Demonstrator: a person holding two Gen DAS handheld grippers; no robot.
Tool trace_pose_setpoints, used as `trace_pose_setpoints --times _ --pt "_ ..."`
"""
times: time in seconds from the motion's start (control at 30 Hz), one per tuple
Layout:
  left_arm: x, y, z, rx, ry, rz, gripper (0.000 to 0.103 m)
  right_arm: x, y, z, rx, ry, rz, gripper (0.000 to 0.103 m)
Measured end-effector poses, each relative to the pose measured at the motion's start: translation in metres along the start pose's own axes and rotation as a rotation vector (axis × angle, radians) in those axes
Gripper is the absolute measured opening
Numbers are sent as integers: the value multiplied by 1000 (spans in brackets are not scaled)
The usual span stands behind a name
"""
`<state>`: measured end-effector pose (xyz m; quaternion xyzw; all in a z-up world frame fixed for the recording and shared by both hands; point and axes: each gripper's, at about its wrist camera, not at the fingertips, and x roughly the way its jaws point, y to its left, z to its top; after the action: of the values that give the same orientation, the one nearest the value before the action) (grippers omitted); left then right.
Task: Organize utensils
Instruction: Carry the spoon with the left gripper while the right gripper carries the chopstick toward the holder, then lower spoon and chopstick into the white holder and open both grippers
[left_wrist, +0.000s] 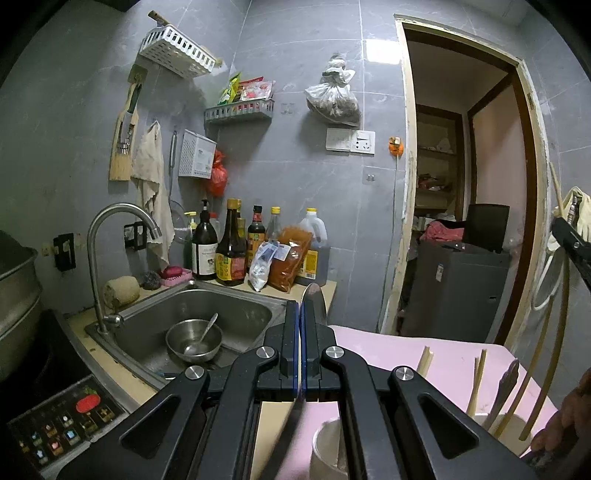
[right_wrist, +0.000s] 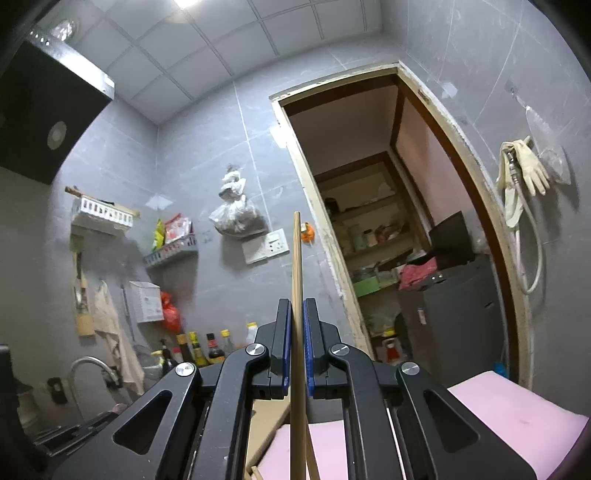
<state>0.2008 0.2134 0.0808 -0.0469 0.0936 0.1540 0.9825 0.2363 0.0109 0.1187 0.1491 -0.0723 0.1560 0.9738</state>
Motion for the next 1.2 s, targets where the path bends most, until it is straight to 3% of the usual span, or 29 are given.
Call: trace_pose_setpoints --times 0.7,1.2 --pt "-4 -13 -24 72 24 -68 0 -14 -1 -31 -96 156 113 5" --pt "-15 -4 -24 8 98 -217 1 -24 -2 -44 -150 268 160 5"
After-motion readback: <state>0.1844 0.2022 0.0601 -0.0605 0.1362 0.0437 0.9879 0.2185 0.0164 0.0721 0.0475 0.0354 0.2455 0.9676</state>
